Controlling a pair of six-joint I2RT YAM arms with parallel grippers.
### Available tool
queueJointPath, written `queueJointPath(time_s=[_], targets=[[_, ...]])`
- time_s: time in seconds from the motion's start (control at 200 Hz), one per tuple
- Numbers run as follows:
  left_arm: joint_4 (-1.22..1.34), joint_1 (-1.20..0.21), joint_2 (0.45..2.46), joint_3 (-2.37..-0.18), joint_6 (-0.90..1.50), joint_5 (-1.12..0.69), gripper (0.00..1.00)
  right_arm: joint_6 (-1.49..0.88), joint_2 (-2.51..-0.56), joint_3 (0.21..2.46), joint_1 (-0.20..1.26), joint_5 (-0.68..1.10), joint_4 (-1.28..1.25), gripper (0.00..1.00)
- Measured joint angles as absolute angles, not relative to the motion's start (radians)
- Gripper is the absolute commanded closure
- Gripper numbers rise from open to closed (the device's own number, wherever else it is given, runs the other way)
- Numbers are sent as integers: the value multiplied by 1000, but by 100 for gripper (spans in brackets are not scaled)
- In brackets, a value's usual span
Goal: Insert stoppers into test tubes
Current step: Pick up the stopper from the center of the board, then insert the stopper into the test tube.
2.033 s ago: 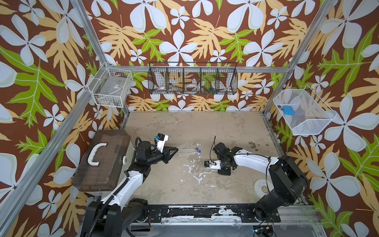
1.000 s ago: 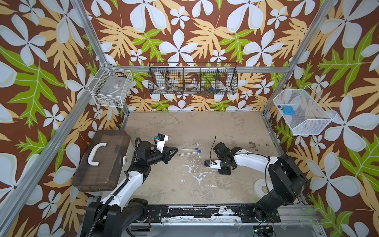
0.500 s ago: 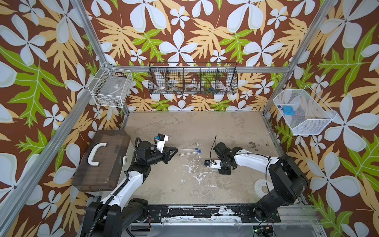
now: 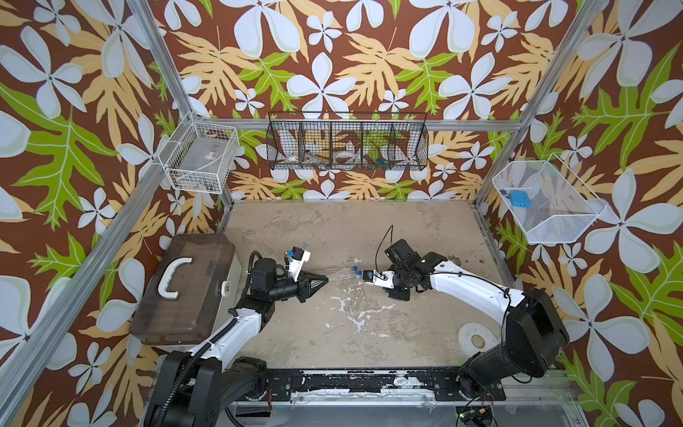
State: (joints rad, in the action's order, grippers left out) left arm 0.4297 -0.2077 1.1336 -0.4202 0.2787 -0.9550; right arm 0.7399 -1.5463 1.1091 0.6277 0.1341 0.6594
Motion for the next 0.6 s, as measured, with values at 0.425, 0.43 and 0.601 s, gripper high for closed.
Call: queueJointPath(time_s=[0.425,0.43,0.601], targets=[[525,-276,1185,-406,341,-1058,98,780,-1496,1227,718,151,736,86],[525,-277,1186,-406,341,-1058,99,781,-1495,1227,719,151,736,86],[532,-308,1199,-410,337,-1090,99,795,-1474,1227,740,168,742,86]])
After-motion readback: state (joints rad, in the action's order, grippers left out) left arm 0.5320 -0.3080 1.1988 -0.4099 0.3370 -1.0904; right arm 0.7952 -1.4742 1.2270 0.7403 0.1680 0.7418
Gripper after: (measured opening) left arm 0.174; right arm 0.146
